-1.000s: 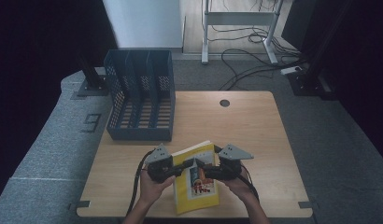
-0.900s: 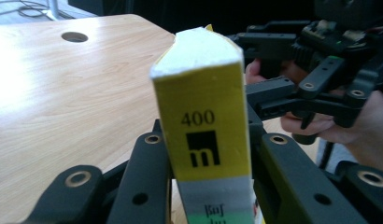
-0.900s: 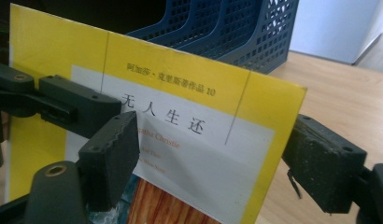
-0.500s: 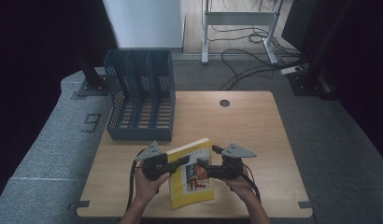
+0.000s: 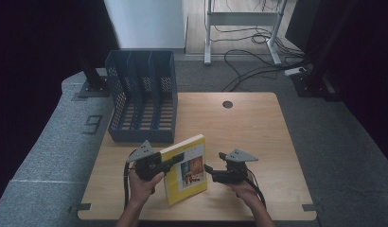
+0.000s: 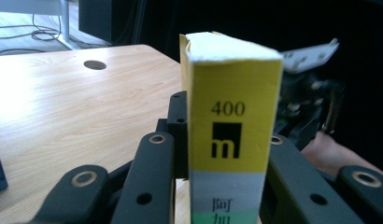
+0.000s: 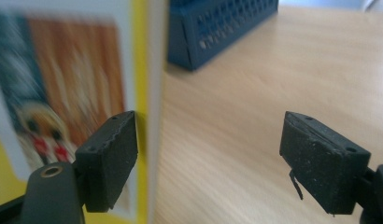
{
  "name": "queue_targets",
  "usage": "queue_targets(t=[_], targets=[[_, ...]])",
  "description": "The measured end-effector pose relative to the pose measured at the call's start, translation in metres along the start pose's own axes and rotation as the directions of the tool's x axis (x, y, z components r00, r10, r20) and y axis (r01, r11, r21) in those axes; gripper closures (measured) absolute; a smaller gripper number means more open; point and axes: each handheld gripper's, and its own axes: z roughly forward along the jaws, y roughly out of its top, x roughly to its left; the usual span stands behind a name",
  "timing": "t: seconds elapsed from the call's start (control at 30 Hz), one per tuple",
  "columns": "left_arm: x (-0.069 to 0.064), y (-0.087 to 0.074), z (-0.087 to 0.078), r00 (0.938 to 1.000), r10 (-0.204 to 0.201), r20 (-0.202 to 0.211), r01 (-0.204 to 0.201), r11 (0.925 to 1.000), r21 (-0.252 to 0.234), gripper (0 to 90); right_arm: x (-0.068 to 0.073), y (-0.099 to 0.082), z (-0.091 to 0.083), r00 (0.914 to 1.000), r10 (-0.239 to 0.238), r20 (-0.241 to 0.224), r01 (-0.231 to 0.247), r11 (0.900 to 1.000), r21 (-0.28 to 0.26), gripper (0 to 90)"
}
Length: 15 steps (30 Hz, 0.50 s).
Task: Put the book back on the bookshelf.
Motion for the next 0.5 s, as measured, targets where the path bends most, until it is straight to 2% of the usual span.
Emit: queue_targets(t=[0.13, 0.23, 0.4, 0.47, 0.5], targets=[[0.001, 0.001, -0.003, 1.0000, -0.004, 0.006, 0.004, 0.9999, -0.016, 75.4, -0.010, -0.014, 0.008, 0.9987, 0.027, 0.044, -0.030, 0.9978, 0.059, 19.7], [0.001, 0.001, -0.004, 1.0000, -0.005, 0.001, 0.005, 0.9998, -0.019, 75.3, -0.017, -0.022, 0.015, 0.9952, 0.056, 0.080, -0.065, 0.9919, 0.109, 20.1], [0.002, 0.002, -0.007, 1.0000, -0.007, 0.001, 0.007, 0.9996, -0.028, 75.3, -0.022, -0.032, 0.026, 0.9875, 0.068, 0.142, -0.094, 0.9781, 0.186, 20.8], [0.002, 0.002, -0.008, 1.0000, -0.008, -0.002, 0.008, 0.9995, -0.032, 75.2, -0.023, -0.034, 0.028, 0.9842, 0.064, 0.165, -0.097, 0.9748, 0.201, 20.8], [0.002, 0.003, -0.009, 1.0000, -0.008, -0.003, 0.008, 0.9994, -0.034, 75.2, -0.023, -0.035, 0.028, 0.9827, 0.057, 0.176, -0.092, 0.9761, 0.197, 21.2]])
